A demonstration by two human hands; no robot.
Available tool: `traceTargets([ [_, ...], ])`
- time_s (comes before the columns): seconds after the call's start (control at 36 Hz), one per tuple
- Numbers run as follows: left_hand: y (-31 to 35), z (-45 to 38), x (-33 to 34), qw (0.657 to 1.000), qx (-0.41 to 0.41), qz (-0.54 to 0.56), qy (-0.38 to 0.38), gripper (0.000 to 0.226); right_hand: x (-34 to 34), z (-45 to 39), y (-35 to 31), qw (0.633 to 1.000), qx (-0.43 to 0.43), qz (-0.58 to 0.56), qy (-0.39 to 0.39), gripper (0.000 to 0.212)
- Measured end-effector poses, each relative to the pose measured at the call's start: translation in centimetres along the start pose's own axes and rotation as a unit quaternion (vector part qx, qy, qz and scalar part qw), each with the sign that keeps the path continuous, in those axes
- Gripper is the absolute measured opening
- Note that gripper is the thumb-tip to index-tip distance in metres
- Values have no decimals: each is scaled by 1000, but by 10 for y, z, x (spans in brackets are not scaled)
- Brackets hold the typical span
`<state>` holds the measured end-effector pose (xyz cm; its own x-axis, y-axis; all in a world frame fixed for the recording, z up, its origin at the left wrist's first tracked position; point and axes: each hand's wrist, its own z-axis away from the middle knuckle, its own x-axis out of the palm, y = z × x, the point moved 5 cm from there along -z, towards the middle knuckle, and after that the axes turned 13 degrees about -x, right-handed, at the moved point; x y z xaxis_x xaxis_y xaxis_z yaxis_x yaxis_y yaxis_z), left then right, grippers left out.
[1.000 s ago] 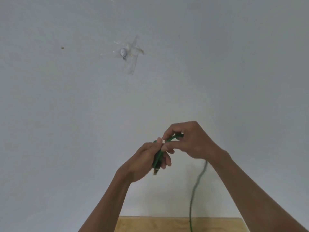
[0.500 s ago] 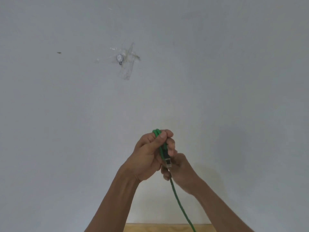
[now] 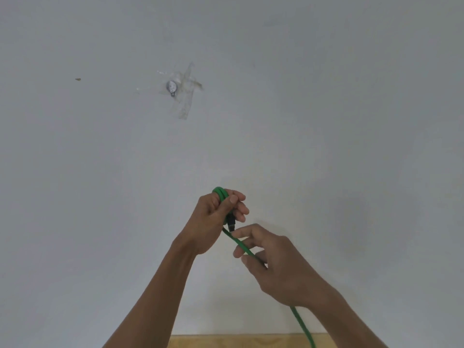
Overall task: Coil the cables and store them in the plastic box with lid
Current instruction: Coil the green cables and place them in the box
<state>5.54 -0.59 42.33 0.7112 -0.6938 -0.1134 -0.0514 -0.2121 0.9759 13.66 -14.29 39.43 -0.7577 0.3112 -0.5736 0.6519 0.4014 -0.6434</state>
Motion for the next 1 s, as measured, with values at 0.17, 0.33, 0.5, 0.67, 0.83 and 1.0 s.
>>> traceTargets([
  [0.17, -9, 11, 11, 996, -55, -58, -50, 37, -34, -27, -14, 982, -98, 154, 38, 23],
  [0.33, -14, 33, 41, 972, -160, 75, -157, 69, -66, -61, -4, 991, -107, 42, 69, 16],
  [0.5, -3, 39, 57, 956, -111, 189, -194, 57, -51, -61, 36, 968, -43, -221, 112, 13],
  [0.67, 12, 25, 57, 953, -60, 230, -186, 30, 2, -28, 52, 941, 26, -305, 146, 17],
  [0.83, 13, 6, 34, 976, -35, 177, -120, 21, 25, -2, 50, 951, 65, -260, 157, 17],
  [1.0, 9, -3, 23, 990, -21, 122, -64, 20, 27, 2, 37, 961, 72, -221, 147, 18],
])
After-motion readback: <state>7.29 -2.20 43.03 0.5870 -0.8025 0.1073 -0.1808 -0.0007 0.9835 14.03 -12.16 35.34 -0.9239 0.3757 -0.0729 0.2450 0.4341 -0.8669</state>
